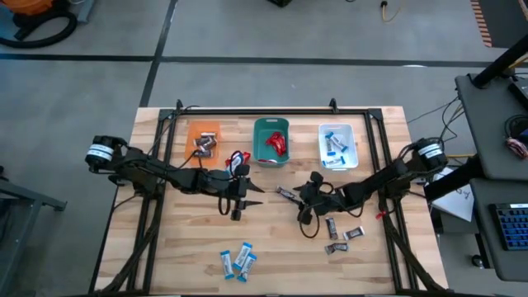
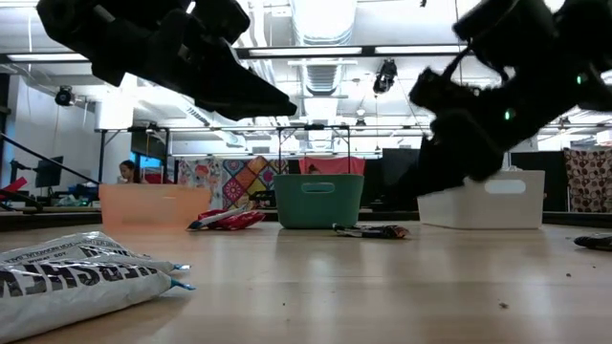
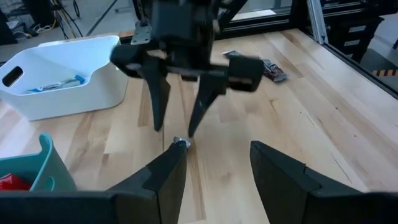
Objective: Organize candy in baskets
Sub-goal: Put the black chocolate bar into the orange bin
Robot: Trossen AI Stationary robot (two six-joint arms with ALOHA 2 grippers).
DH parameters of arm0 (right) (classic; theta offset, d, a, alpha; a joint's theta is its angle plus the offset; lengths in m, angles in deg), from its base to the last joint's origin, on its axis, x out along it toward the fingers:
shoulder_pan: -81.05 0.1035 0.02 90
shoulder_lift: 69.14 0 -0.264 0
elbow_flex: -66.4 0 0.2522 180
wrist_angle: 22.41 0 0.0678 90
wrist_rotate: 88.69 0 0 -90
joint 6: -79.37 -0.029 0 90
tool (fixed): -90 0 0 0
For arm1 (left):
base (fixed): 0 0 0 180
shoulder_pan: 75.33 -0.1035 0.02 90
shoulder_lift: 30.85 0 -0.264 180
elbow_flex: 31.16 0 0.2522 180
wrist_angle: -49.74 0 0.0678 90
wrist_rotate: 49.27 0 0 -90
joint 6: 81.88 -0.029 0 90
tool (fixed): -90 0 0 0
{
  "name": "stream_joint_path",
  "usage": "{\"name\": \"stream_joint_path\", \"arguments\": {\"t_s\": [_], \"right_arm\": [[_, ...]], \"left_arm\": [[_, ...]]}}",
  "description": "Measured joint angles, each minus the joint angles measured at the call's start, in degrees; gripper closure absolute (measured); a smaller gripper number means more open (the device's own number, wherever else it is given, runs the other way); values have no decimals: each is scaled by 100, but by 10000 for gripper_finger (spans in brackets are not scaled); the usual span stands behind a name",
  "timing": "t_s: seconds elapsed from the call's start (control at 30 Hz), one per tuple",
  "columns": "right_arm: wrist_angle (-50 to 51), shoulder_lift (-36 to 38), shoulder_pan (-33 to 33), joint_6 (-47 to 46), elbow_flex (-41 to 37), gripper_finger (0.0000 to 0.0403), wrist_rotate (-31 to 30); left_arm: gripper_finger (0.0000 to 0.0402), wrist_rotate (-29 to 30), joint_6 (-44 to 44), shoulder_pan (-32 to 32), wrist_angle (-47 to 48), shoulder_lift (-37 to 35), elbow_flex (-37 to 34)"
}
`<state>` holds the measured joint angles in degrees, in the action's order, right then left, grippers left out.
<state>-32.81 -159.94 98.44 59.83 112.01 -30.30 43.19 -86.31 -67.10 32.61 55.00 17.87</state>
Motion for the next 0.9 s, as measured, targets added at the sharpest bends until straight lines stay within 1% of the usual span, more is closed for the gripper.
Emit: {"name": "stream_joint_path", "arguments": {"t_s": [0.1,0.2,0.37,0.53,0.67,0.83,0.9], "right_arm": [[-370,-439,-2,-1,-1,220,-54],[-548,-782,-2,-80,39,220,-476],[-868,-1121,-15,-159,51,225,-503],[-920,-1290,-13,-400,67,248,-475],[-907,-1303,-13,-462,69,285,-386],[-904,-1297,-13,-423,73,358,-246],[-941,-1299,-9,-334,73,379,-232]], "left_arm": [[240,0,71,0,4,0,0],[240,0,98,0,24,0,0],[240,0,108,0,49,0,-2],[240,0,97,-2,43,0,-2],[240,0,86,-7,22,0,-2],[240,0,81,-7,21,0,-2],[240,0,73,-7,20,0,-2]]}}
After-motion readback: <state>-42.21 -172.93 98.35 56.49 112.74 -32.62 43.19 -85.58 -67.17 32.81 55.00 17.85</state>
